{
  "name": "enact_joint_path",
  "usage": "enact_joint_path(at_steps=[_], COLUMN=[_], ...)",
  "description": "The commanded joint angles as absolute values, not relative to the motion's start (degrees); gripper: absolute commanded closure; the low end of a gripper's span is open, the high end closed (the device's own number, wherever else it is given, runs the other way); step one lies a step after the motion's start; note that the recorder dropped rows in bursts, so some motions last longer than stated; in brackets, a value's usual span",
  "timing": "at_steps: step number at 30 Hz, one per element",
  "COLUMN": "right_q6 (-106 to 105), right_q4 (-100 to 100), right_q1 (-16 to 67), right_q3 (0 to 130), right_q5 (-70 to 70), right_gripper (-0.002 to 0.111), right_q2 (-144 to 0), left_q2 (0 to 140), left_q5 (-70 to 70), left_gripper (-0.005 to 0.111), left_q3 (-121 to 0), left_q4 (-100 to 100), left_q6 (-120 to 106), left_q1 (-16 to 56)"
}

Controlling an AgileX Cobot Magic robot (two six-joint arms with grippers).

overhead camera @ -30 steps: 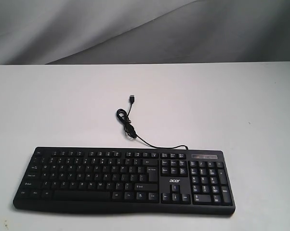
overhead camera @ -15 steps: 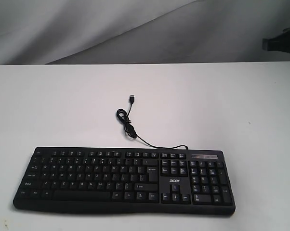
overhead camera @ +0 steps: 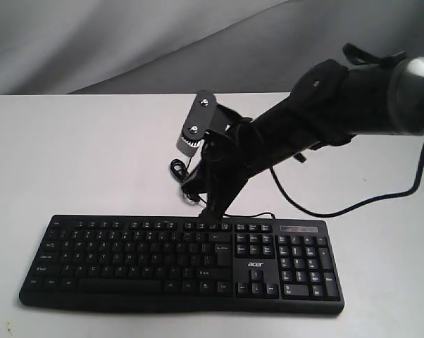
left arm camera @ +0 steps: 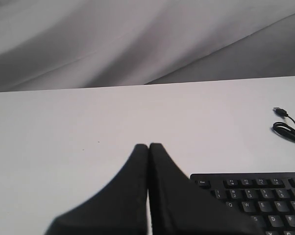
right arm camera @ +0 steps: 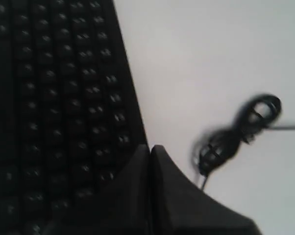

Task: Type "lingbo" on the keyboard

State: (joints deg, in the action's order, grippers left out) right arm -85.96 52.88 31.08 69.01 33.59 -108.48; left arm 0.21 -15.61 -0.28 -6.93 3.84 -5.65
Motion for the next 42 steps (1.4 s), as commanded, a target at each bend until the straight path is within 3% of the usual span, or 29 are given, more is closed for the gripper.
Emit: enact_joint_path(at_steps=[1,13,19,42], right_q6=[-91.7,-90.6,-84.7,-81.8], right_q4=[58.5,57.8,50.7,47.2], right_q1=[33.7,38.1,41.2,41.7], right_q3=[69.5,69.5,69.5,69.5], right_q5=[34.1,38.2,32.2,32.0], right_gripper=[0.108,0.108,0.108,0.108], right_q2=[-110.3,-114.9,-115.7,-116.4], left_q2=[0.0,0.0,0.0,0.0], left_q5=[-15.2,-15.2,-15.2,-15.2], left_gripper=[0.106,0.106,0.106,0.106], left_q3=[0.0,0.0,0.0,0.0], left_q4=[-6.7,-6.7,-6.7,-6.7], left_q6=[4.0,4.0,4.0,4.0], left_q1=[-5.7,-5.7,-5.7,-5.7])
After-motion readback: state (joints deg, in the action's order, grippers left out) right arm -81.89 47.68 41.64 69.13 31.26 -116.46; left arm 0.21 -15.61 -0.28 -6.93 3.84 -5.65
